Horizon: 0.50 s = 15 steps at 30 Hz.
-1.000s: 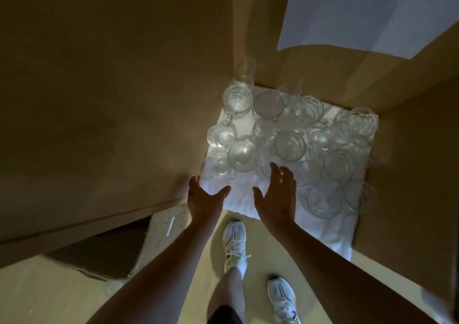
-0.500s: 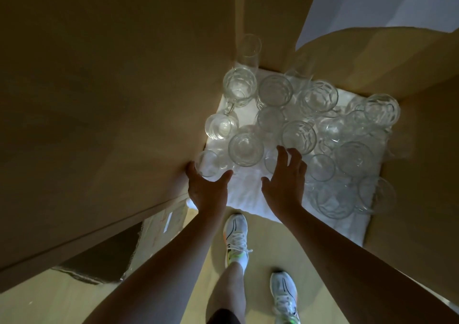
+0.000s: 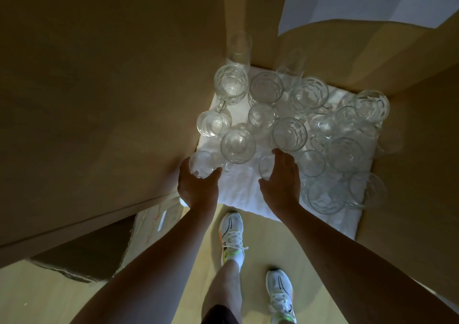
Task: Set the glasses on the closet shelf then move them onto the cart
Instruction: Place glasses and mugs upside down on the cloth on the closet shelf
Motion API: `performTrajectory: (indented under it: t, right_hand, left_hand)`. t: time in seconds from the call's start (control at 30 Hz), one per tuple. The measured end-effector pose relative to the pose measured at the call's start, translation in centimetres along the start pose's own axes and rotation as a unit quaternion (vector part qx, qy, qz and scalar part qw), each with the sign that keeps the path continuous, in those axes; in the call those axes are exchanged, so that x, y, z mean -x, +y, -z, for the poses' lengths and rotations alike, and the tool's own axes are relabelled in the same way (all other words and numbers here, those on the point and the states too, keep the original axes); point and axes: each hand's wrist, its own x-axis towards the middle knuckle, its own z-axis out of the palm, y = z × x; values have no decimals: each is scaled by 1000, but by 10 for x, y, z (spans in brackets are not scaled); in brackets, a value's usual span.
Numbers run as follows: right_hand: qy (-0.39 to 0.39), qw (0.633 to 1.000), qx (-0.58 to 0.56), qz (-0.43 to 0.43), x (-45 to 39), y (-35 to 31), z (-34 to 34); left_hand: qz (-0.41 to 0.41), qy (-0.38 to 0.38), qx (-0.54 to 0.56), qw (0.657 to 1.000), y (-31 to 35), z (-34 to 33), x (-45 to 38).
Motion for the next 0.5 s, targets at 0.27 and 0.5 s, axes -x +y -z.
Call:
performTrajectory:
  t: [0.27,0.5]
  right_hand:
    - [-21,1000,0,-12,25,0,24]
    - [-5,999,-33,9,45,-11,61]
  left_hand:
    - [-26,16,9,1000,1,26,24]
    - [-63,-14,9,998,16,50,52]
